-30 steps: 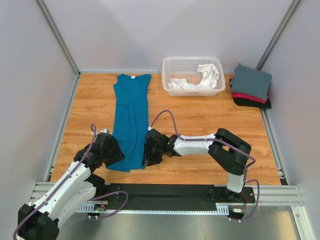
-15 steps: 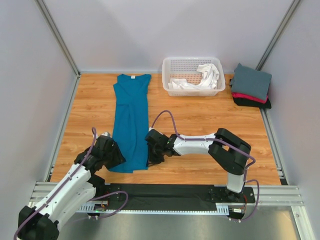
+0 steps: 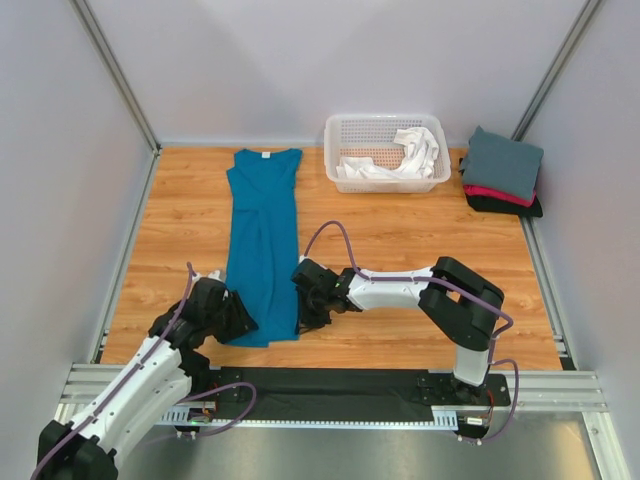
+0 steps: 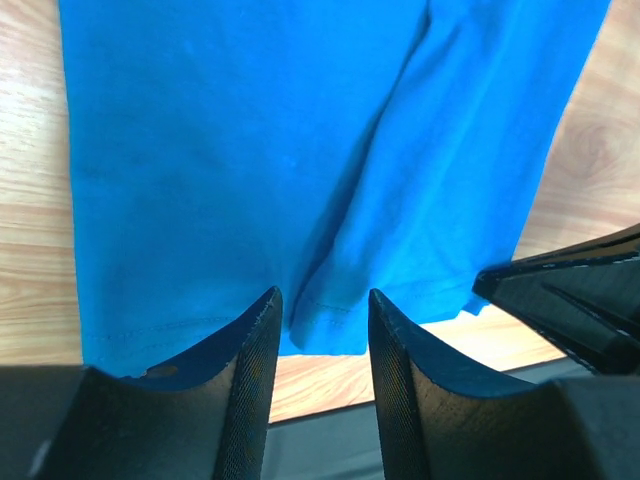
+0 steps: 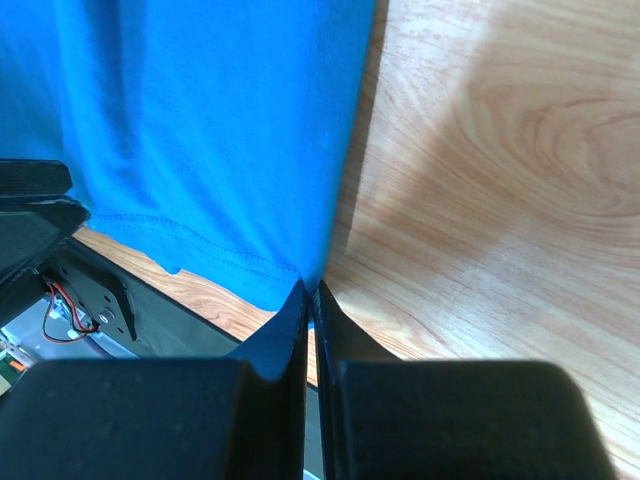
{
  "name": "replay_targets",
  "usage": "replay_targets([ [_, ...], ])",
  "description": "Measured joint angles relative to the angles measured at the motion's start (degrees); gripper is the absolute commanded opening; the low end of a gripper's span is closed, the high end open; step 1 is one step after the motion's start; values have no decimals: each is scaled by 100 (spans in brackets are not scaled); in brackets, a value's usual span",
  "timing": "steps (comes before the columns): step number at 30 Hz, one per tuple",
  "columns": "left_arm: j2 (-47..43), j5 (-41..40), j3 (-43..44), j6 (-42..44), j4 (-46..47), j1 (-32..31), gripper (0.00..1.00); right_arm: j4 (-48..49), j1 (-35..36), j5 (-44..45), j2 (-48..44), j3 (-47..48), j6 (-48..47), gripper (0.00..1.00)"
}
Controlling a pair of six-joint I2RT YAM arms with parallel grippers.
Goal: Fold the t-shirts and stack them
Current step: Fold the tshirt
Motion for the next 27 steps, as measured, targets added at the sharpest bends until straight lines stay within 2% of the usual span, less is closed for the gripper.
replay_targets([
  [4,59,72,-127,-4,33,0,47,-11,0,0,0,0,-4,0],
  [6,87,101,-127,-2,87,0,41,-13,0,0,0,0,-7,0],
  [9,138,118,-136,-33,127,0,19,-15,0,2,0,0,-11,1],
  [10,153,131,-136,-39,138,0,7,-20,0,2,0,0,-15,0],
  [12,168,136,-138,-39,149,0,1,-31,-2,2,0,0,-17,0],
  [19,-149,-70,-133,-92,-85,0,0,-70,-22,0,0,0,-17,0],
  [27,-1270,-409,-136,-525,-616,-57,0,-81,-22,4,0,0,-15,0],
])
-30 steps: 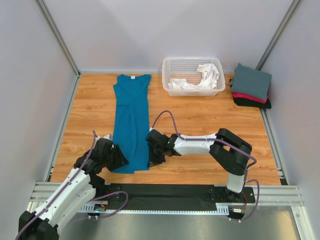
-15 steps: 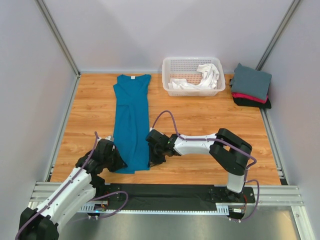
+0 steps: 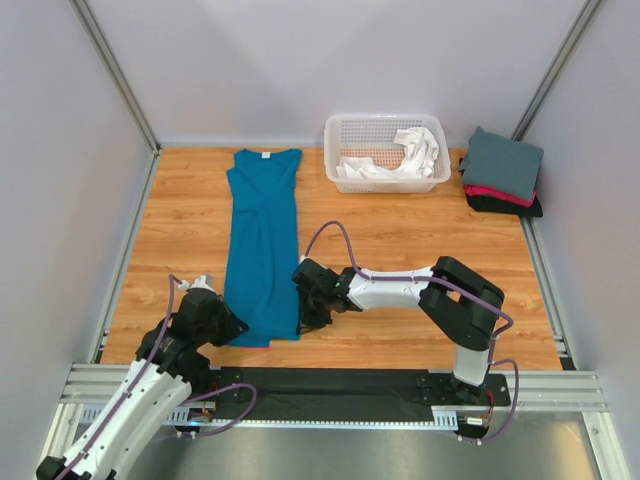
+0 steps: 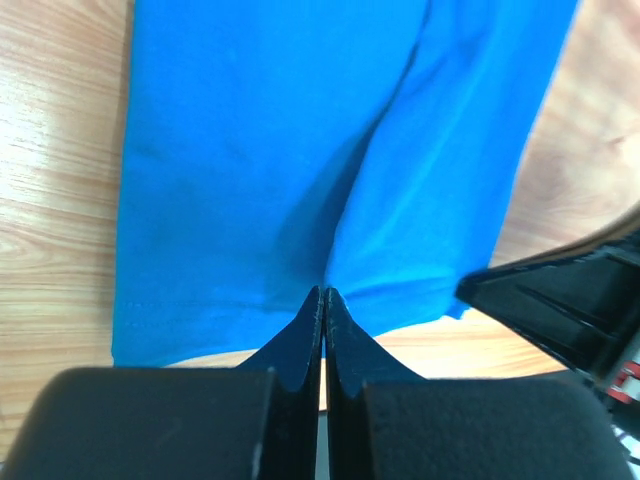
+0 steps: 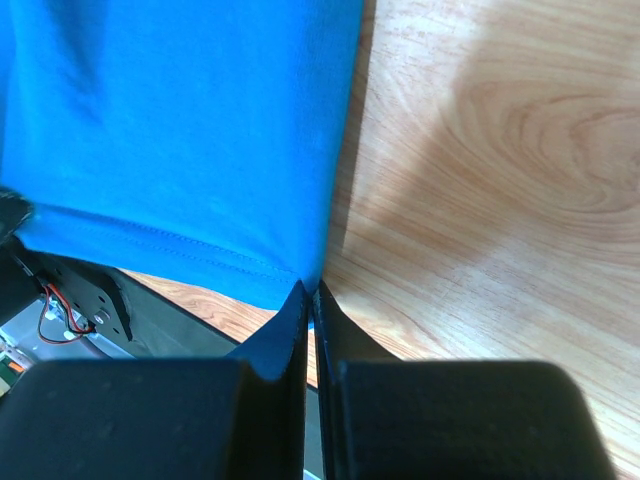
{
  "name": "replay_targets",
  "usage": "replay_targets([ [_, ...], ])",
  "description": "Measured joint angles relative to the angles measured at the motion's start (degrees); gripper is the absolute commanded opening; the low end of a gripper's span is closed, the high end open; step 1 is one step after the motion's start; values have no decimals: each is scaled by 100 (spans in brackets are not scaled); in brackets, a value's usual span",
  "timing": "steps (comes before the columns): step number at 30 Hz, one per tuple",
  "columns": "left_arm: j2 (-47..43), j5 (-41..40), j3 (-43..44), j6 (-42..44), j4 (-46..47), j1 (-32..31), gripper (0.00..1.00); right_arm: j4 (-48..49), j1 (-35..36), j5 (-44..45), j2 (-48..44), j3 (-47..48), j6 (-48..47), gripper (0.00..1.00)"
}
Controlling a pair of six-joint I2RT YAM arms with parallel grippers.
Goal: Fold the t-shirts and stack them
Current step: Fold the tshirt
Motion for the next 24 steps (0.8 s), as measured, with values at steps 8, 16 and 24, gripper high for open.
replay_targets([
  [8,-68,-369,-4,-352,-328,-396,0,26,-4,-7,-7,-39,22,1],
  [16,195,-693,11,-531,-455,-647,23,35,-4,-20,-37,-85,57,0],
  [24,321,-920,304,-387,-557,-647,66,9,-4,-57,-39,-85,48,0],
])
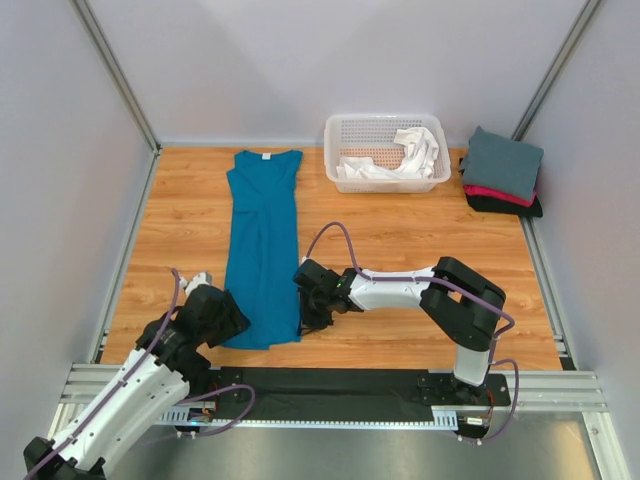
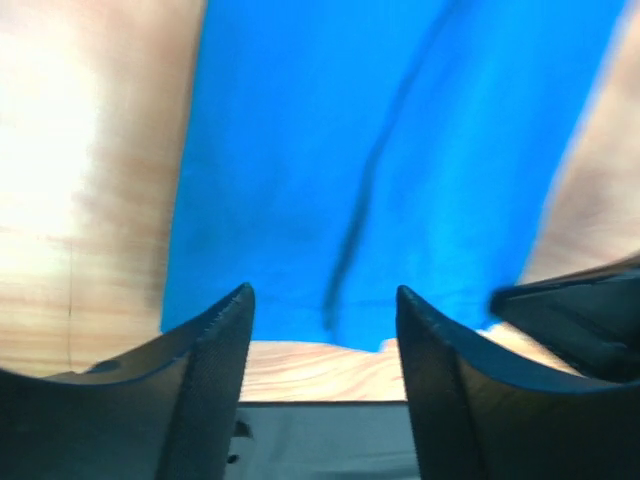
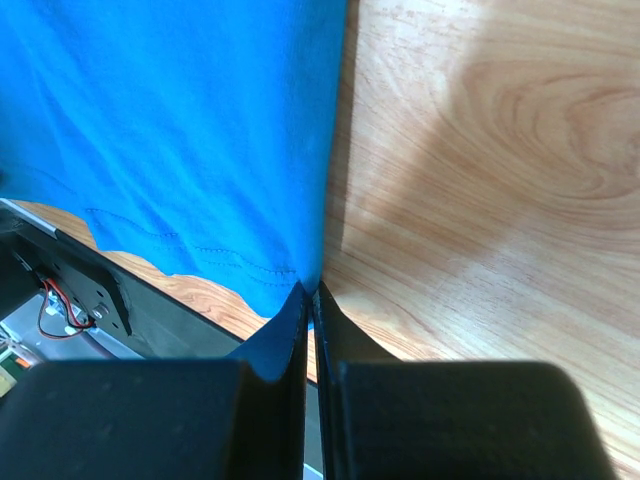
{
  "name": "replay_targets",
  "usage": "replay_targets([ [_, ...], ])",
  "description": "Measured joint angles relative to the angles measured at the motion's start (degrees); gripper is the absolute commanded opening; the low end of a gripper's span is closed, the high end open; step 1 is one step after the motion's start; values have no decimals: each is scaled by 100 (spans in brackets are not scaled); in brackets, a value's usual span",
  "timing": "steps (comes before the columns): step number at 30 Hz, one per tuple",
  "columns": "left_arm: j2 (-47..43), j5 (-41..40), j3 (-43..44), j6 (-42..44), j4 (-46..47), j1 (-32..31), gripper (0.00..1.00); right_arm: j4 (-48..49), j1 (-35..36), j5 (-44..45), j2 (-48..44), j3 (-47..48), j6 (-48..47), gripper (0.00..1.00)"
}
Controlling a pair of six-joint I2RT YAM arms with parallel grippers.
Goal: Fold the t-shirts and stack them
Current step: Fold the tshirt
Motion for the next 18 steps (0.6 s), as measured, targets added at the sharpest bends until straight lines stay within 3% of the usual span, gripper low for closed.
replay_targets([
  [1,85,-66,162,66,31,0,71,-2,0,-2,2,2,-7,0],
  [4,525,-354,739,369,334,2,71,-26,0,-4,2,11,-39,0],
  [6,994,-433,1108,664,737,72,66,-31,0,-11,2,13,-72,0],
  [12,3580,337,2551,1650,2168,1189,52,-44,0,-24,2,22,-160,1],
  [18,6037,1165,4037,2251,3073,1886,41,-50,-2,-37,2,31,-203,0],
])
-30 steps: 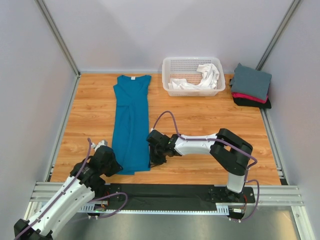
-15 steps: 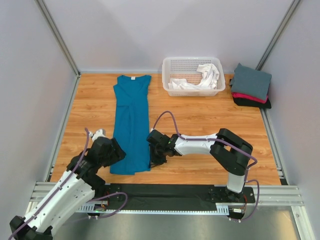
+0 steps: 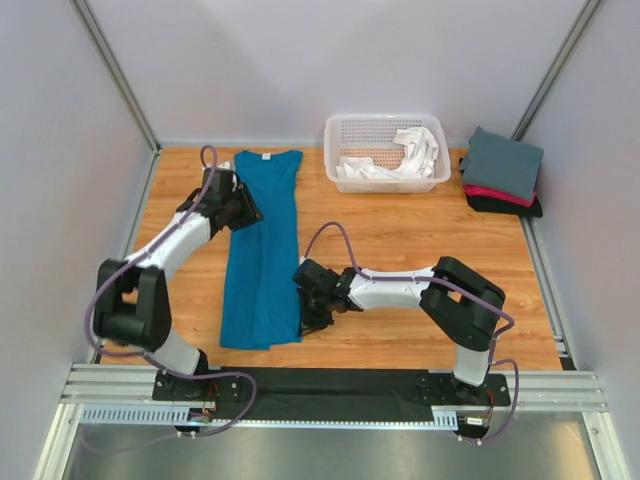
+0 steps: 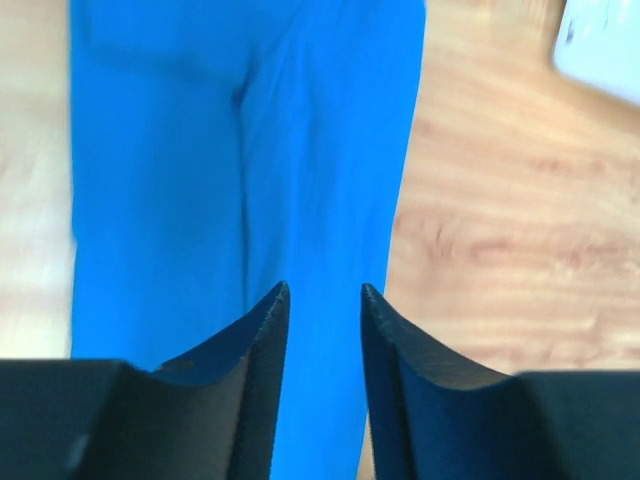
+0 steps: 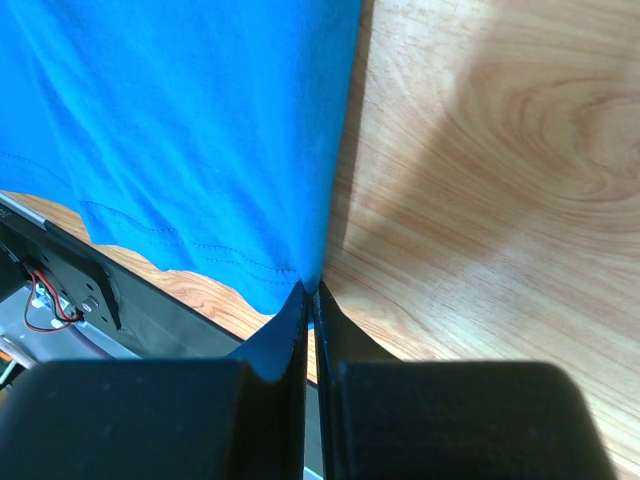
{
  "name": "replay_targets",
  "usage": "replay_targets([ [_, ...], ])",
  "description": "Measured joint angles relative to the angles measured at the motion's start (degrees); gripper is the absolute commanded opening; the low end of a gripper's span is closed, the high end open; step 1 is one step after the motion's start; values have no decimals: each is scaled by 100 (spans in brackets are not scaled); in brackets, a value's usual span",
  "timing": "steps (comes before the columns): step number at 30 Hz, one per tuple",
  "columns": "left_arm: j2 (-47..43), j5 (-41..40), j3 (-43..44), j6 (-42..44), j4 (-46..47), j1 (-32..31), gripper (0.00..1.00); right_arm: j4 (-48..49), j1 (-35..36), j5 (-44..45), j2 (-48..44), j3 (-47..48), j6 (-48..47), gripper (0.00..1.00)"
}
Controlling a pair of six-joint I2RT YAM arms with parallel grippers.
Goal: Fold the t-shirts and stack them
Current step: Fold the tshirt
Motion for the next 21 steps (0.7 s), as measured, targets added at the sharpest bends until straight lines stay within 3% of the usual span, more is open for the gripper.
replay_targets([
  [3,1054,415,671,90,400,210,38,-92,0,-9,33,70,-44,0],
  [8,1843,656,859,103,704,328,39,-197,0,17,46,129,-90,0],
  [21,2194,599,870,98,883,448,33,-450,-33,24,160,339,-149,0],
])
